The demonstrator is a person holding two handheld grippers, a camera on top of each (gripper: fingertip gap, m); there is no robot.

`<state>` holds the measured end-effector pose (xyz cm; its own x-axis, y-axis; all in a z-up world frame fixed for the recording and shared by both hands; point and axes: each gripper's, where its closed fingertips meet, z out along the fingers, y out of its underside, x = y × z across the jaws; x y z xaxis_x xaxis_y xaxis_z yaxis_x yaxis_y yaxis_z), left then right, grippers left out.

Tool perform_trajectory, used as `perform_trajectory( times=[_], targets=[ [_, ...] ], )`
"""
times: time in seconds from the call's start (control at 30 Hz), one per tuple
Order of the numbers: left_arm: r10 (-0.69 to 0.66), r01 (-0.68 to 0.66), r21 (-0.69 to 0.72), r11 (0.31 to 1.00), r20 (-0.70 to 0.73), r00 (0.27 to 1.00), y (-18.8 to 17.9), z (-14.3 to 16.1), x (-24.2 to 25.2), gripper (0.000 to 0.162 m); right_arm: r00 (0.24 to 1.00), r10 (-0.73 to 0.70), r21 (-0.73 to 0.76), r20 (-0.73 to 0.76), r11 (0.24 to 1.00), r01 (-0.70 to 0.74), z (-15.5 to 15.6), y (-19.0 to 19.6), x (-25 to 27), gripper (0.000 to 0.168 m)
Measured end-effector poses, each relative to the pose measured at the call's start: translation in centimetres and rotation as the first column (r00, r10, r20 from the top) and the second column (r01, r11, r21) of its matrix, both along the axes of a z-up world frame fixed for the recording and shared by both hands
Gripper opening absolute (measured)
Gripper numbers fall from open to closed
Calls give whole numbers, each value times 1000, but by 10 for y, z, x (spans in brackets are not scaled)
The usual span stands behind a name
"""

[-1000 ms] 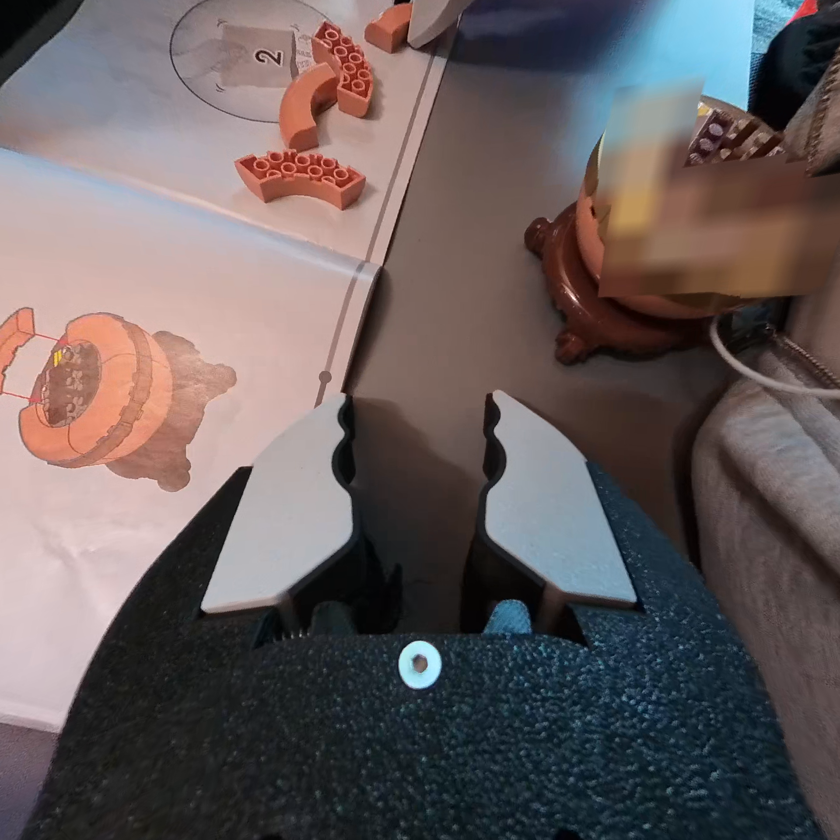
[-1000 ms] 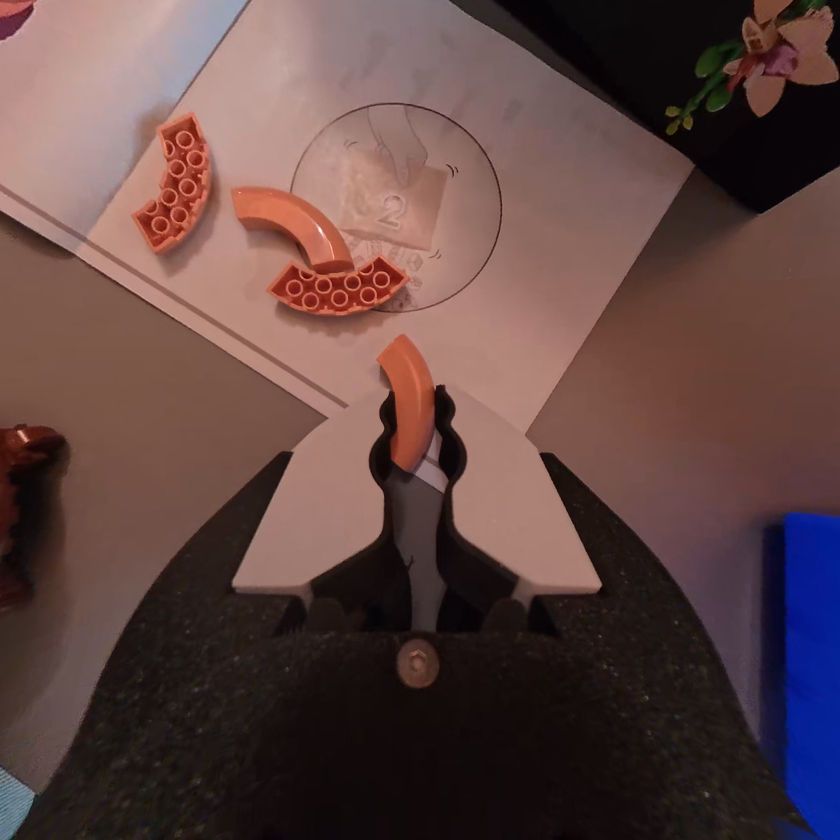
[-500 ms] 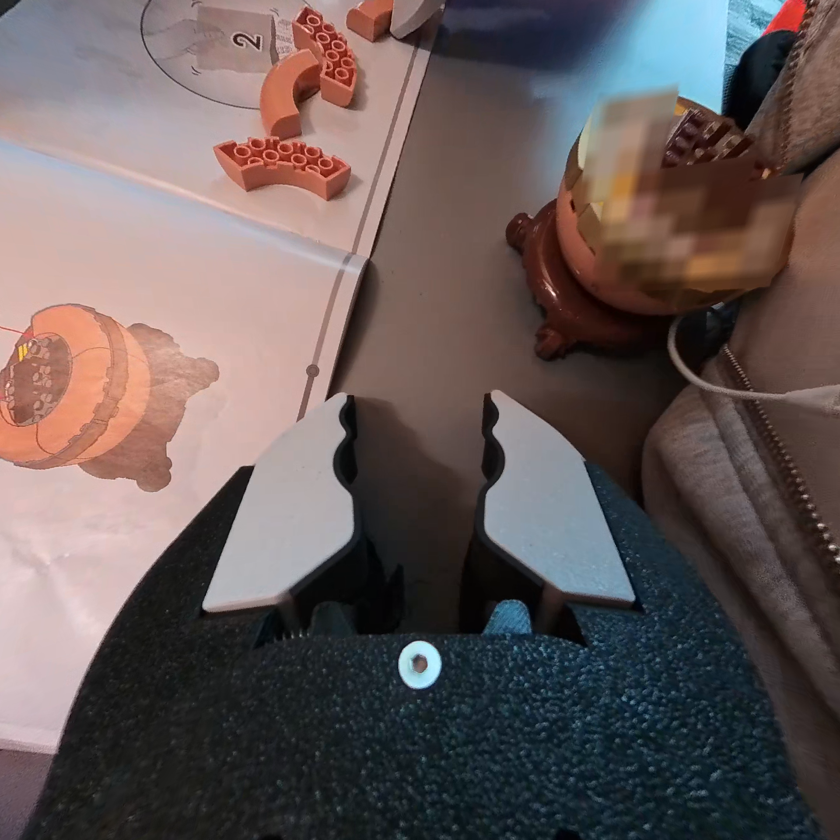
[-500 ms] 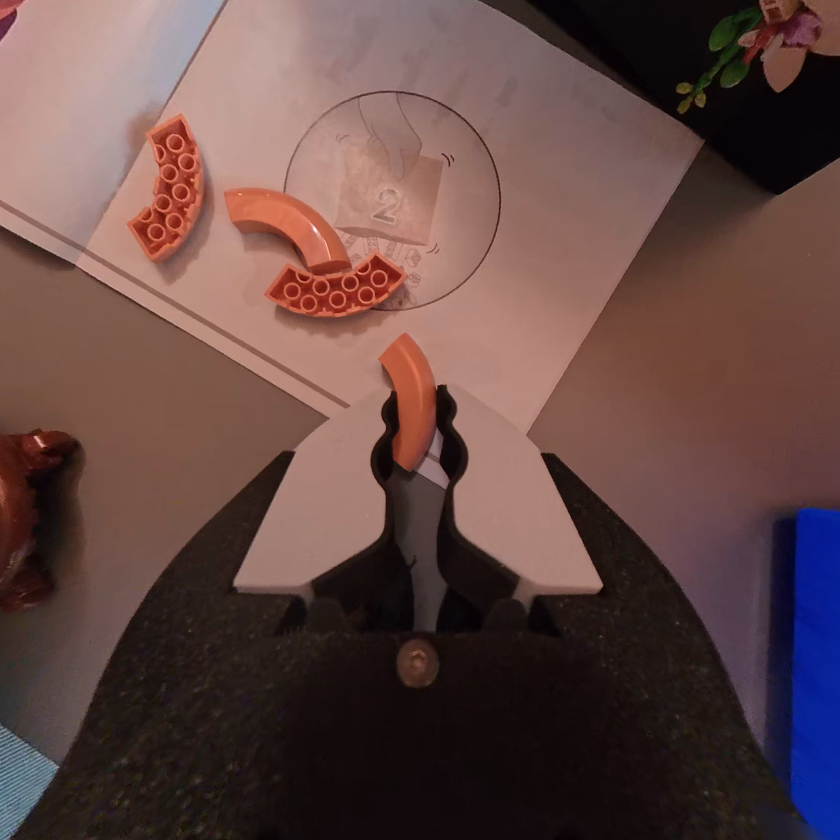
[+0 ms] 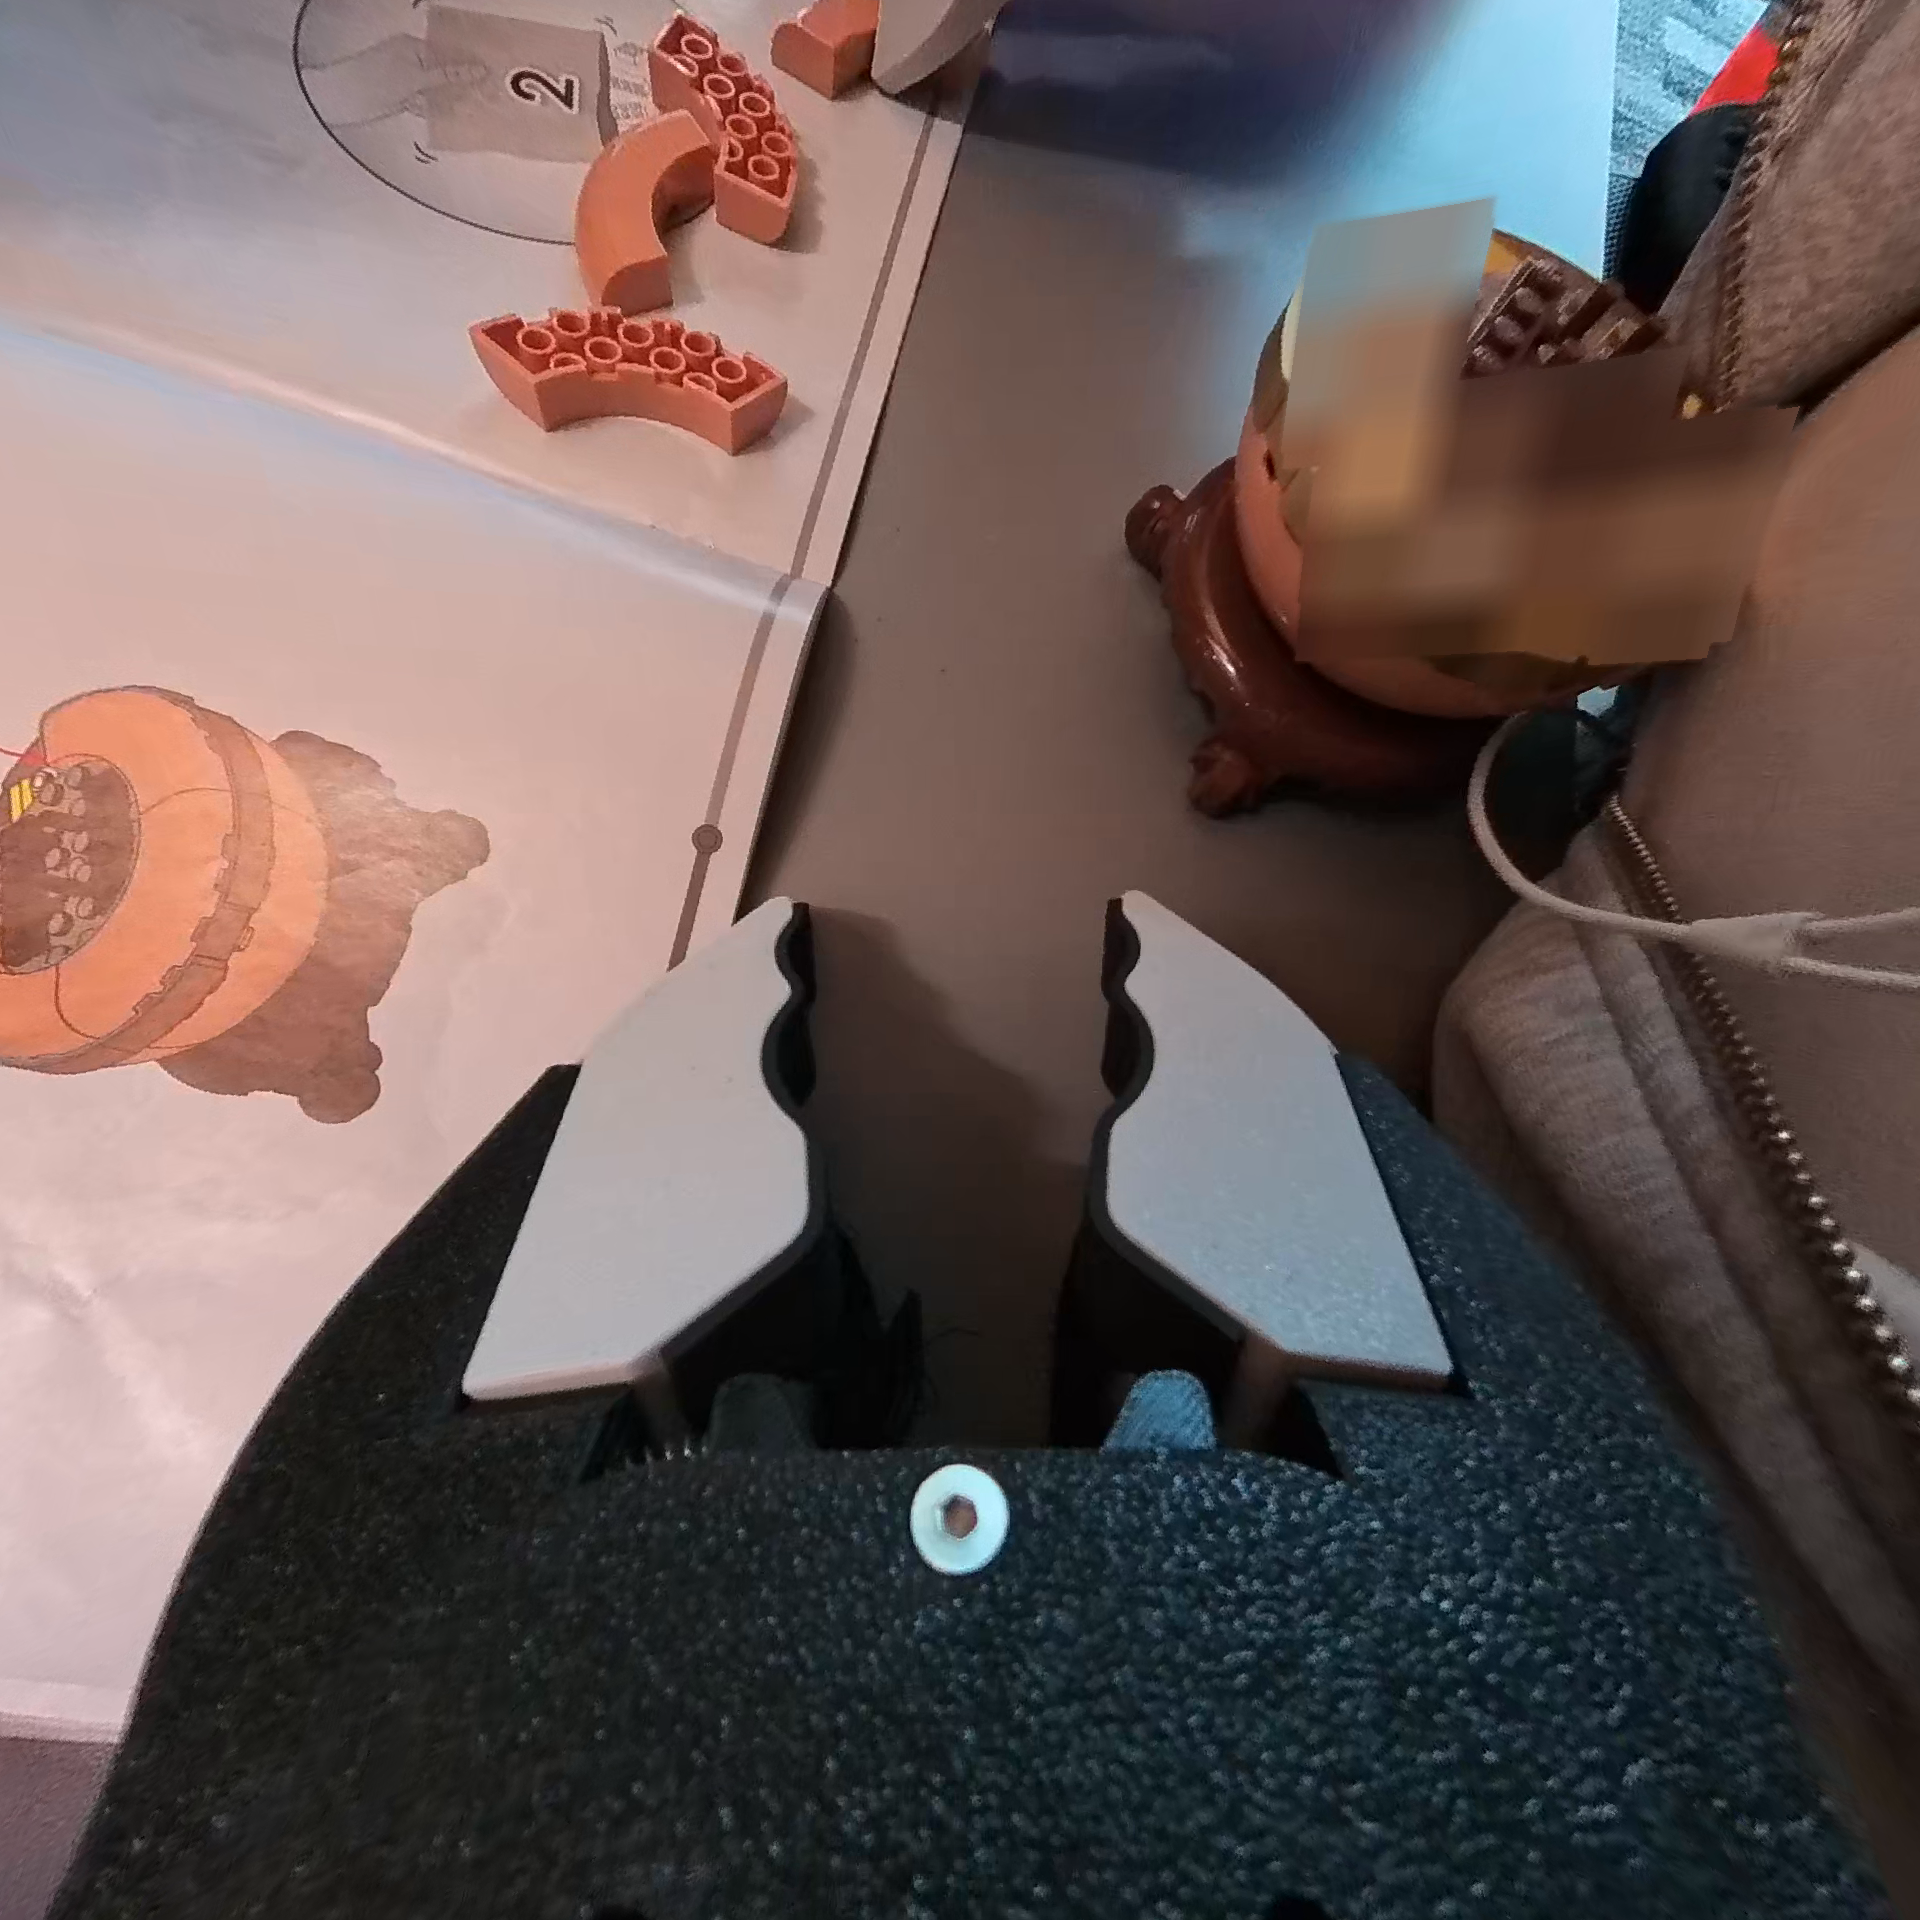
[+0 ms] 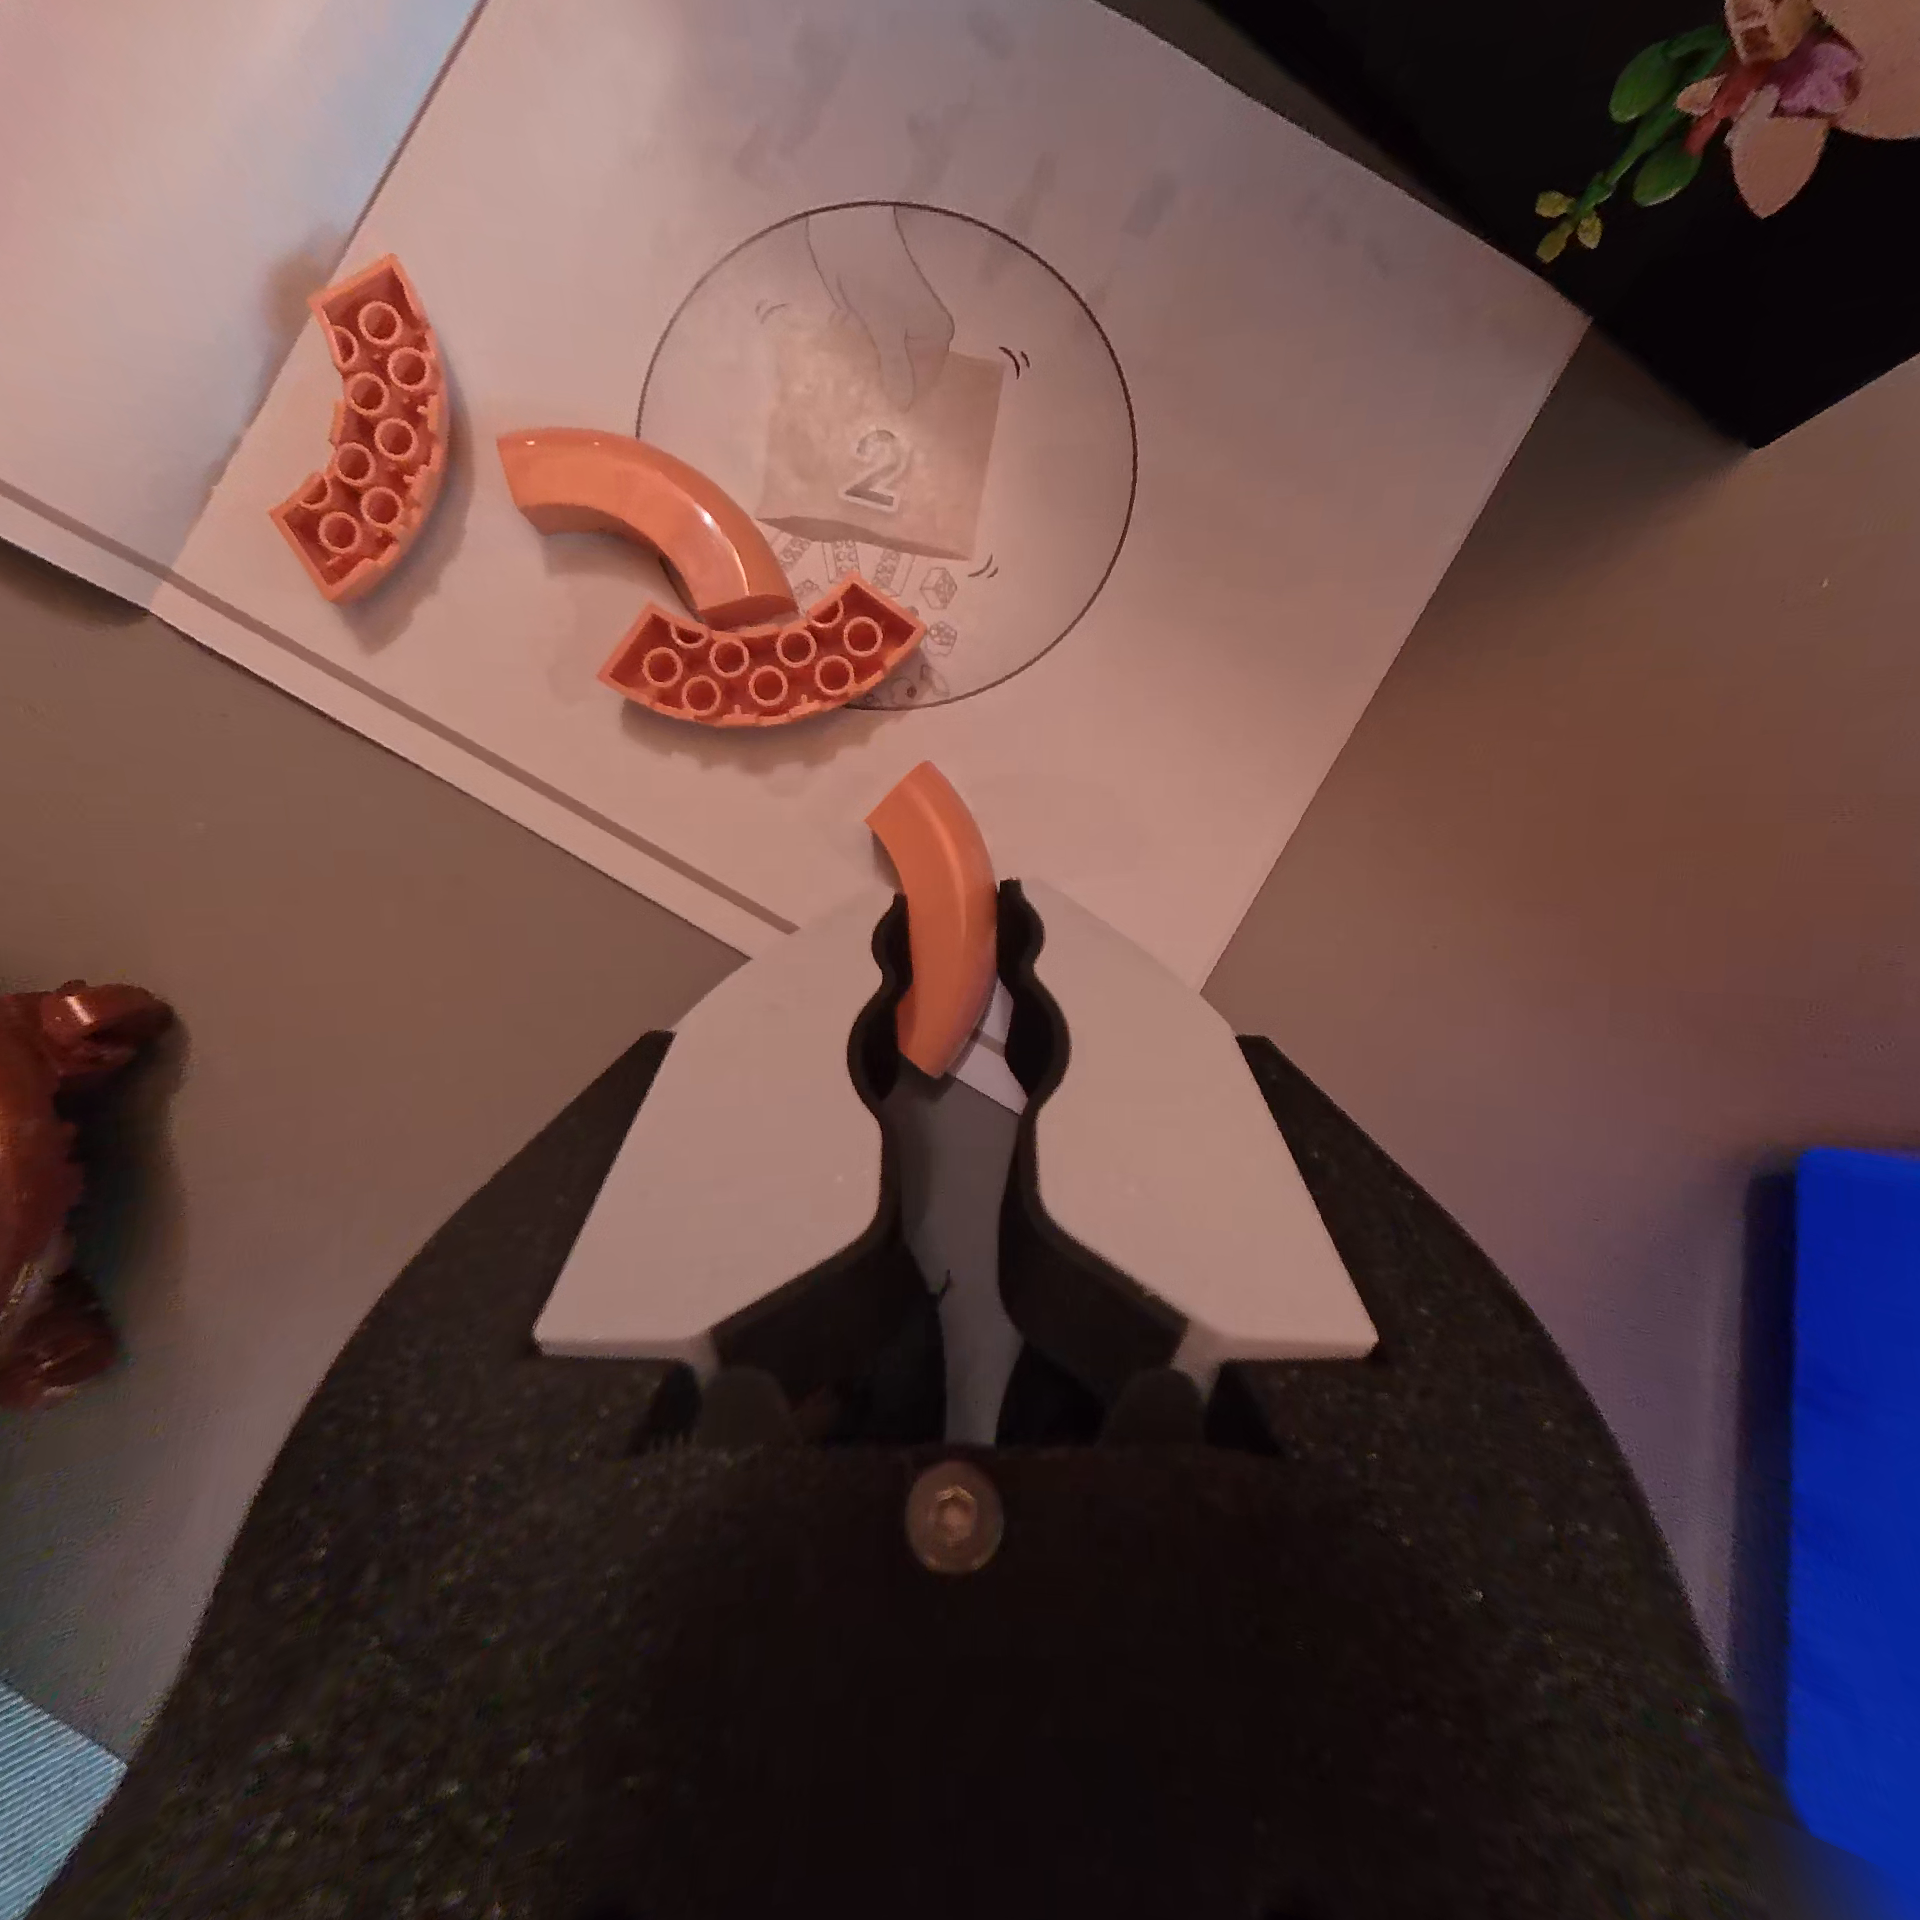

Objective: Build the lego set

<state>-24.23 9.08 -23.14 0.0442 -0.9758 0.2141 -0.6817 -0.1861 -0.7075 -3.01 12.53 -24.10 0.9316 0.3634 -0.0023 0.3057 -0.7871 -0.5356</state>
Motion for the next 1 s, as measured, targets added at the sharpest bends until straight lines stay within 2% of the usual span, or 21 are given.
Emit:
perform_trajectory(
  times=[1.0],
  targets=[
    [22,-21,-8,1000,9,1000,3,0,-1,48,1000,-4,53,-18,999,5,0,0,0,16]
  ],
)
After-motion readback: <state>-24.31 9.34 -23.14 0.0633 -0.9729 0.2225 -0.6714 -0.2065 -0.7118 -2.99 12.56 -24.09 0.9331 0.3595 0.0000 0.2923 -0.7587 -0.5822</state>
